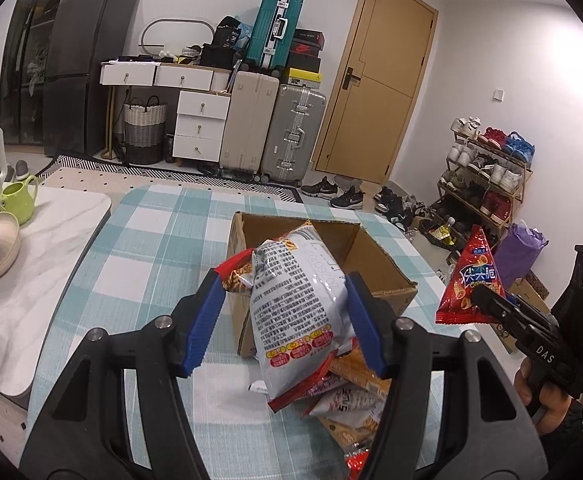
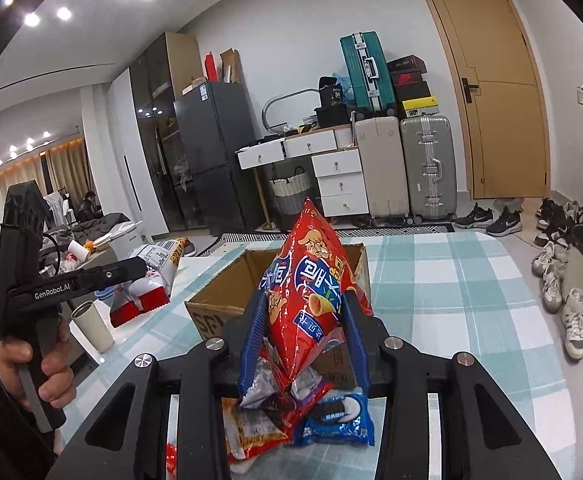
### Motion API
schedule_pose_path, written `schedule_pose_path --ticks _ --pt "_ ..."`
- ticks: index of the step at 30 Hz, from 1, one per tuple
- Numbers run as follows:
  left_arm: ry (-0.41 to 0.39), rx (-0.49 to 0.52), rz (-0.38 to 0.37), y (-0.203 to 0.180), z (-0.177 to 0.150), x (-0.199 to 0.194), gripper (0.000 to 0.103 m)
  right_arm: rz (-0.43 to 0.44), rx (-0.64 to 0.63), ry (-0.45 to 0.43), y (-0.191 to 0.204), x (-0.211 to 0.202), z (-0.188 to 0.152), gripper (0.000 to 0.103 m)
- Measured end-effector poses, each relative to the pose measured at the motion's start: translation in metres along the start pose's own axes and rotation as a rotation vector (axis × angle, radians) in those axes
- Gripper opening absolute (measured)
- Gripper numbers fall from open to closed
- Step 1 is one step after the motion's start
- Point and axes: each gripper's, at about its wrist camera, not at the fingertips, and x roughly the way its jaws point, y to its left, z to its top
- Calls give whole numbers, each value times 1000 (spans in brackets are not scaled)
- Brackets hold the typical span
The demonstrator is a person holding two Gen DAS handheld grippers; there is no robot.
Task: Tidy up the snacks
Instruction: 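Lift both held chip bags and carry them over the open cardboard box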
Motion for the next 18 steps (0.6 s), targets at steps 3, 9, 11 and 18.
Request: schedule_pose_path --ticks 3,9,11,18 --pt "4 8 9 -4 7 10 58 5 -1 5 2 10 6 38" --pt "14 30 22 -9 19 37 58 12 0 16 3 27 16 38" --pt "19 32 19 -11 22 43 58 14 0 20 1 33 18 38" --pt "37 40 17 -14 32 68 58 22 -2 35 2 48 25 38"
